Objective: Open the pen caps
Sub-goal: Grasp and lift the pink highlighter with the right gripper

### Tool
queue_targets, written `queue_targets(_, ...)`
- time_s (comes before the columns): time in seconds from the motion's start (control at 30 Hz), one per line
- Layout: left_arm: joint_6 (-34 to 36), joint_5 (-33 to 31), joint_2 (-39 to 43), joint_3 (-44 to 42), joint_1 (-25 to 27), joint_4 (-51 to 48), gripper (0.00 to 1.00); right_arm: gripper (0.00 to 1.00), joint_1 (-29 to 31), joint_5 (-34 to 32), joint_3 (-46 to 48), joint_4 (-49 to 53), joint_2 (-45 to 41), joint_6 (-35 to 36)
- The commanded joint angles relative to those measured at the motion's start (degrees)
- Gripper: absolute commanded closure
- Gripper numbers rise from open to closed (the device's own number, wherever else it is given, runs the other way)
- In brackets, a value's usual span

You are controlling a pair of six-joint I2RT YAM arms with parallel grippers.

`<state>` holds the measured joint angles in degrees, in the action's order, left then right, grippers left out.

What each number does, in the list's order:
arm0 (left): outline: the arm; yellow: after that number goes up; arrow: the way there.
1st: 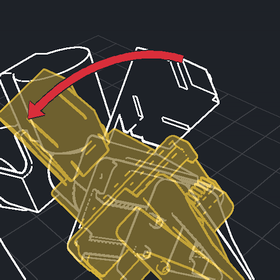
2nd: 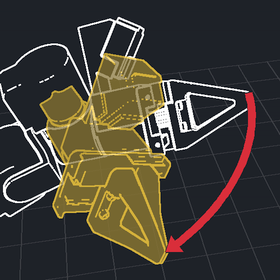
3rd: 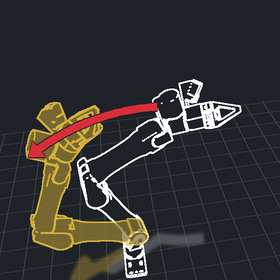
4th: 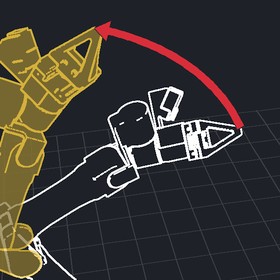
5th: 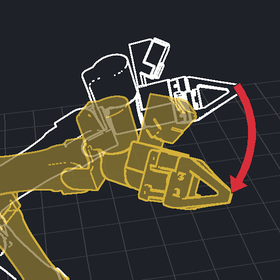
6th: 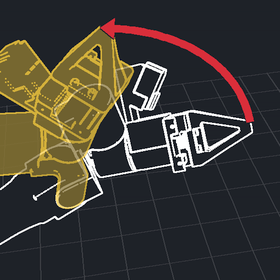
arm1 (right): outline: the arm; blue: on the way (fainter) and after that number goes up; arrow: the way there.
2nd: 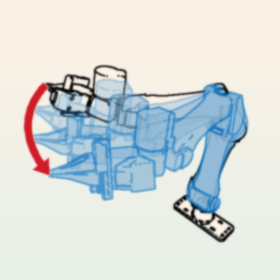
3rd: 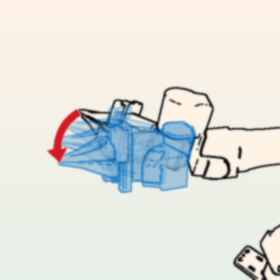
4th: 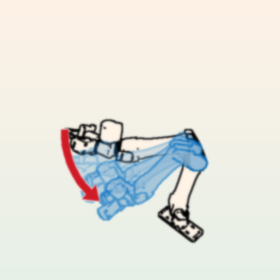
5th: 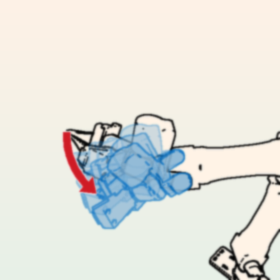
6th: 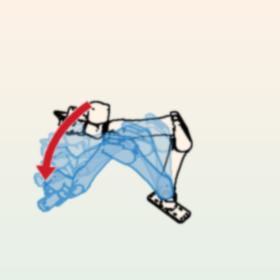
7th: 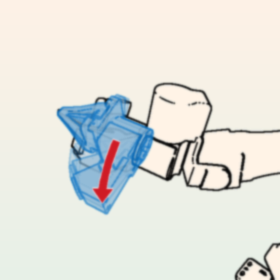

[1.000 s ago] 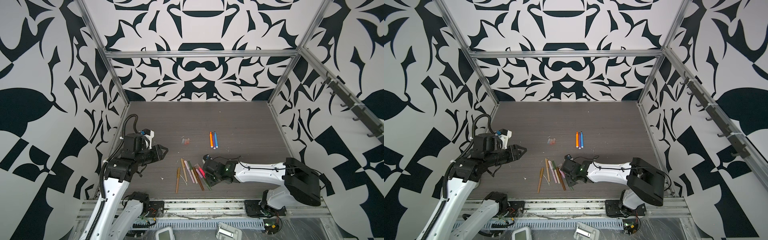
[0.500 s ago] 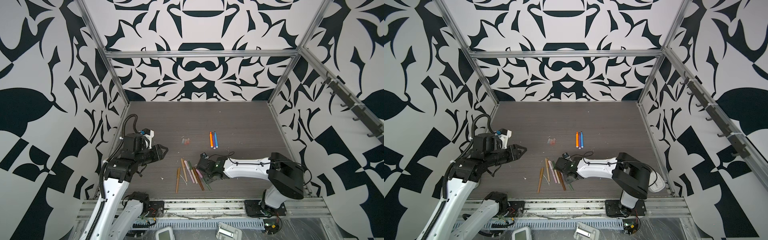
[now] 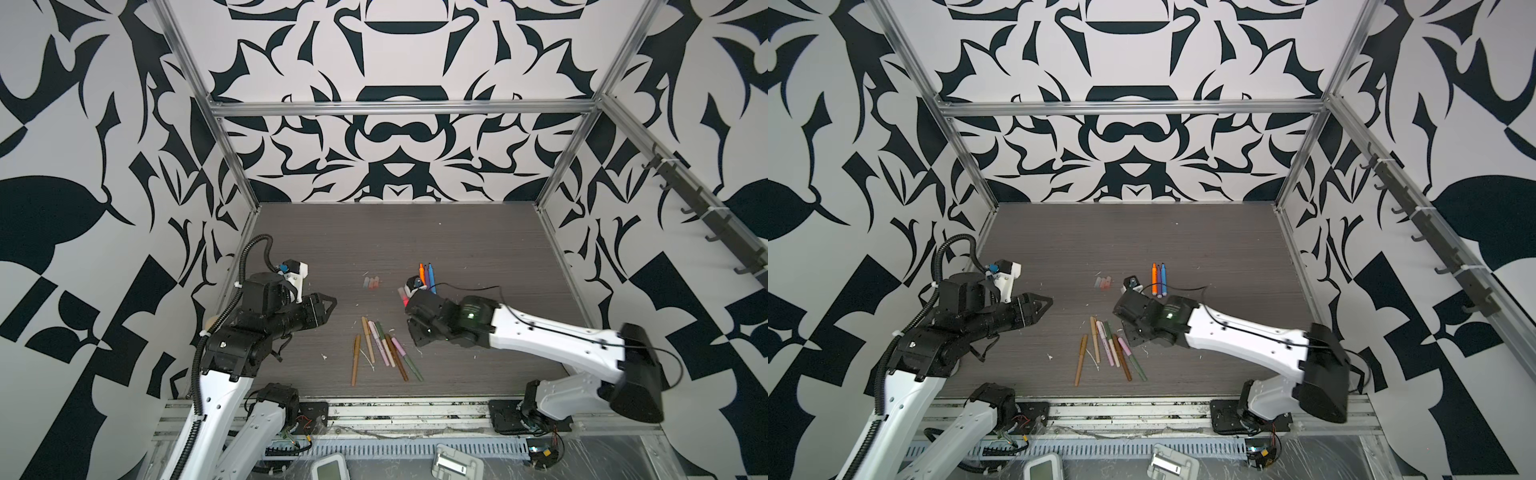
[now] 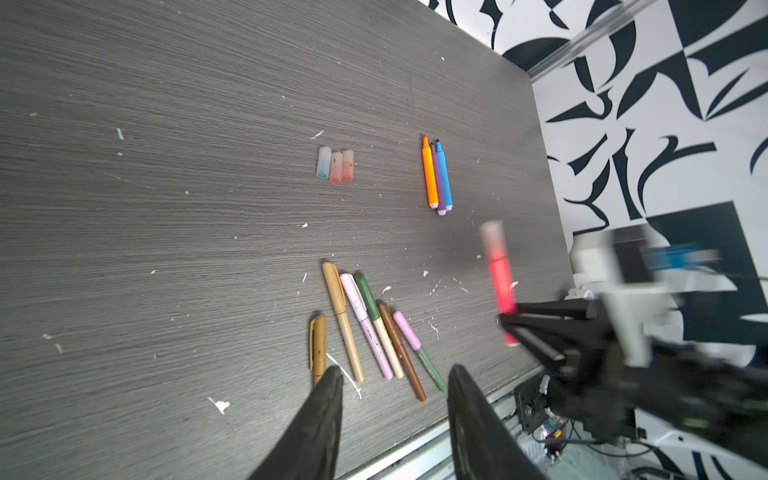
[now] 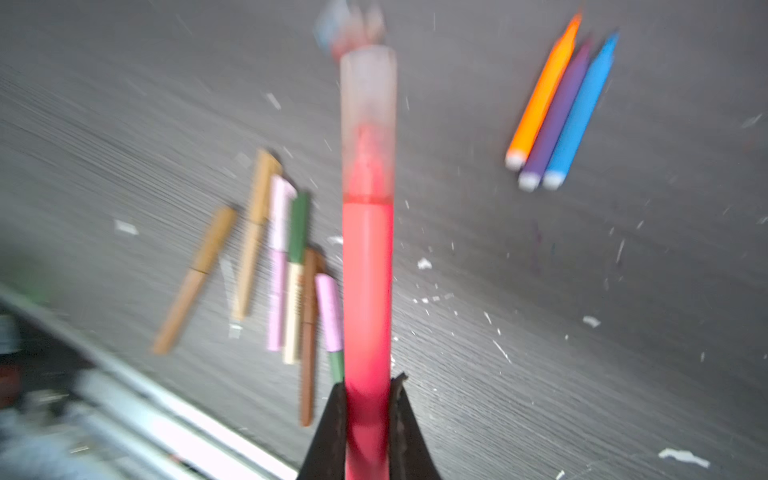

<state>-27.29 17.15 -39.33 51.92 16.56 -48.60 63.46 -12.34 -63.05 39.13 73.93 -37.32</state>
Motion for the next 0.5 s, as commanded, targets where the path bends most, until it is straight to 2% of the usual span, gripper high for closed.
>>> queue_targets(0.0,-0.4,-2.19,-0.71,-0.11,1.9,-2.2,0.56,1.0,0.08,0.67,5.73,-2.16,-6.01,-1.15)
queue_targets(0.13,-0.75,-3.36,-0.43,-0.06,3.97,-2.51,0.57,1.0,0.06,0.73,14.86,-12.55,-12.32,-1.67)
queue_targets(0.27,-1.31,-5.53,0.2,-0.15,4.67,-2.47,0.57,1.0,0.04,5.02,22.83,-24.44,-13.88,-1.69)
queue_targets(0.37,-1.87,-7.52,-1.26,-0.08,4.65,-2.72,0.57,1.0,0.02,5.83,22.85,-25.01,-12.89,2.87)
queue_targets(0.47,-3.46,-12.4,-3.16,0.2,4.94,-3.7,0.59,1.0,0.09,4.07,23.61,-26.27,-12.55,6.34)
